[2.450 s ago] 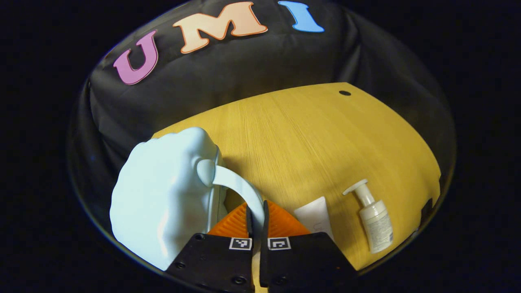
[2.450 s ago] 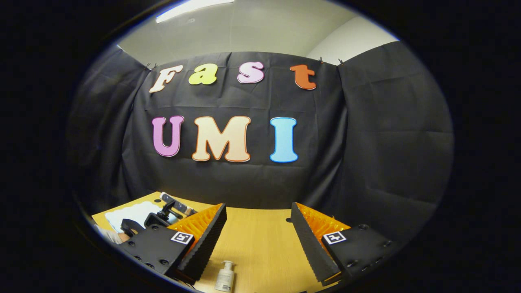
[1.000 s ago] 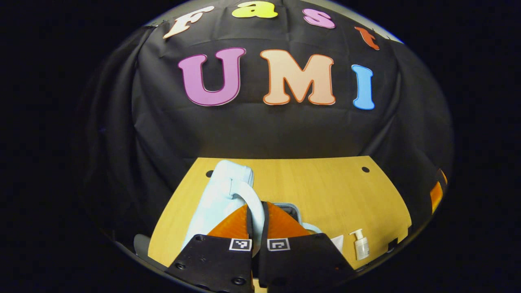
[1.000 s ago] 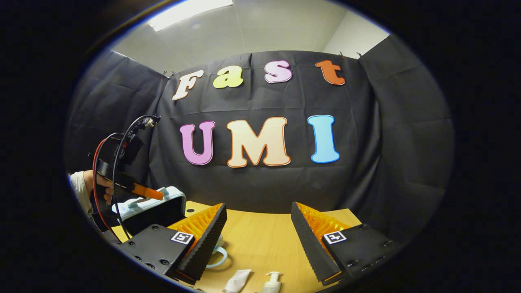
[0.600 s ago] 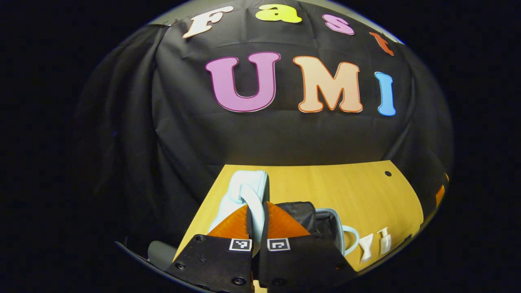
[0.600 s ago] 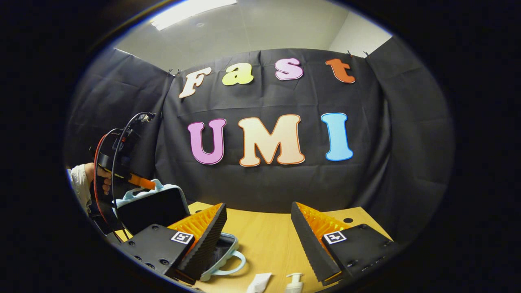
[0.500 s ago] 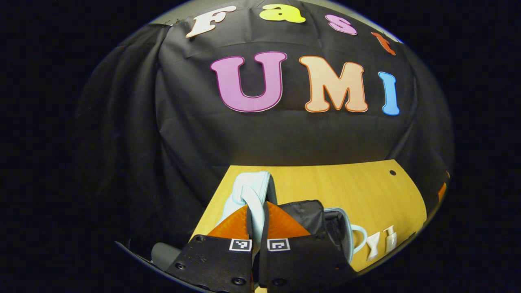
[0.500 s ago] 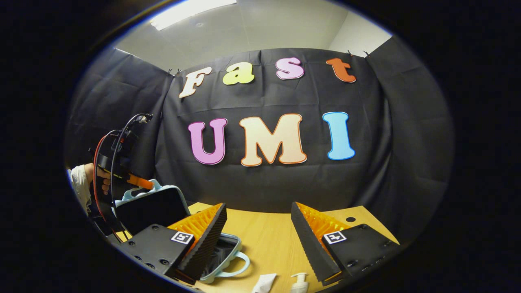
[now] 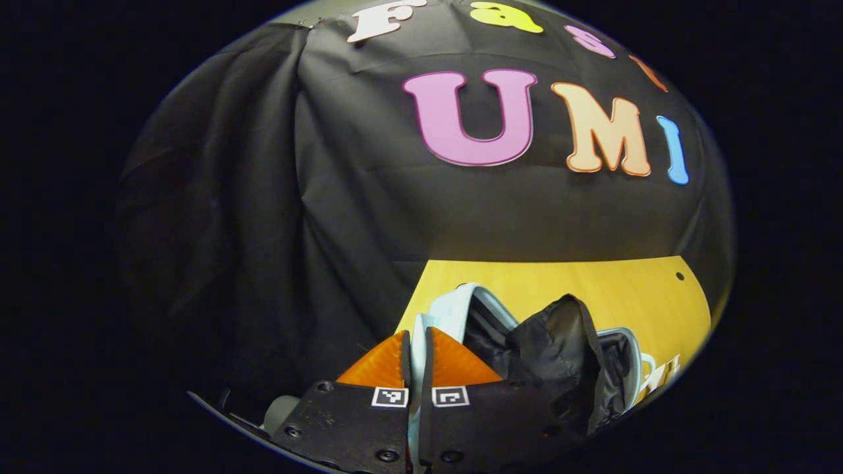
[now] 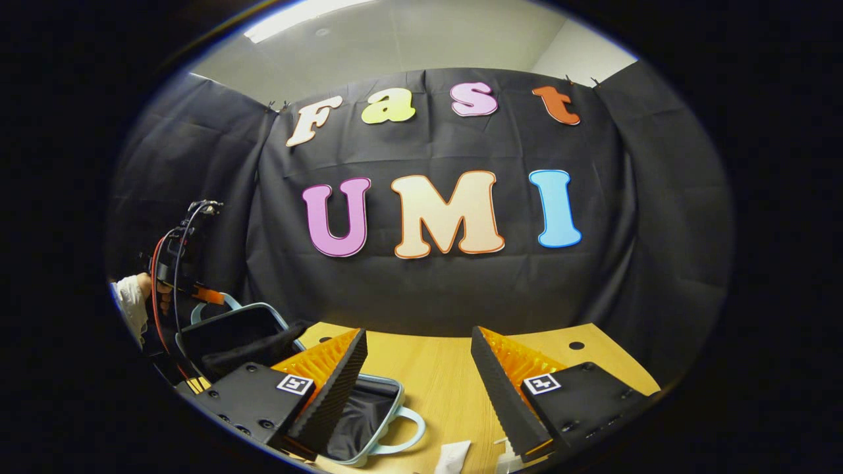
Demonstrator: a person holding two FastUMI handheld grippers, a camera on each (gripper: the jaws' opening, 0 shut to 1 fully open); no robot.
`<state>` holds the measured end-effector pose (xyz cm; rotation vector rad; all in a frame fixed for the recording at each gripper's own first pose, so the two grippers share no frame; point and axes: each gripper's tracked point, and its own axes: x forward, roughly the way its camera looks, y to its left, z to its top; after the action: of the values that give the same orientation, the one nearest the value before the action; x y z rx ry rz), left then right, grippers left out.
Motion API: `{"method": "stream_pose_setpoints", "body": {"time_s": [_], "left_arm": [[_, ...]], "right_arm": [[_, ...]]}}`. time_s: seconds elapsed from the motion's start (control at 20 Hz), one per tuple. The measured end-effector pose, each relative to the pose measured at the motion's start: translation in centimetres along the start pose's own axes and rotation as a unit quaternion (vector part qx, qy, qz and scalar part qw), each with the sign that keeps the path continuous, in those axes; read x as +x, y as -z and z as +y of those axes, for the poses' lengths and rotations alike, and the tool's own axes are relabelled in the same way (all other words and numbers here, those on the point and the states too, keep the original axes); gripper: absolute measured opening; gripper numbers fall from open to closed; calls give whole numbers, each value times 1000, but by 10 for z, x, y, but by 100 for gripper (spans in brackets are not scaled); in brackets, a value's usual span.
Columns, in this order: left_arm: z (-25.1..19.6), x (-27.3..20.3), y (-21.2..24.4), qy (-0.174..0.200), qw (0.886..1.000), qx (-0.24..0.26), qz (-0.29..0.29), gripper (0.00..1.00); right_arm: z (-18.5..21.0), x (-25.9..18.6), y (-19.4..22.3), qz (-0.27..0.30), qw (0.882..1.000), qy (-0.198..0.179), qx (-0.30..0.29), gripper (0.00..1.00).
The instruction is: First open the suitcase, pack the skin care products into it, and then close the suitcase.
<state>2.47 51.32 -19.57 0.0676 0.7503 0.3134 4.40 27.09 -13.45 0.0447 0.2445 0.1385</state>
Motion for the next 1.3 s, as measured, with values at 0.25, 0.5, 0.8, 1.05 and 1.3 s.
{"method": "stream_pose_setpoints", "body": {"time_s": [0.25,0.5,0.8,1.05,1.3], "left_arm": [[38,39,51,-17,998,-42,54,0],[60,64,107,-27,991,-85,102,0],[64,90,178,-39,983,-97,153,0],[65,106,211,-54,980,-100,164,0],[88,100,213,-121,977,-76,159,37]], "right_arm": [[11,5,1,7,1000,2,-23,100],[17,7,9,21,999,3,-41,100],[13,4,14,31,998,16,-54,100],[4,-1,12,28,998,26,-53,100],[-7,-5,9,23,998,30,-51,100]]}}
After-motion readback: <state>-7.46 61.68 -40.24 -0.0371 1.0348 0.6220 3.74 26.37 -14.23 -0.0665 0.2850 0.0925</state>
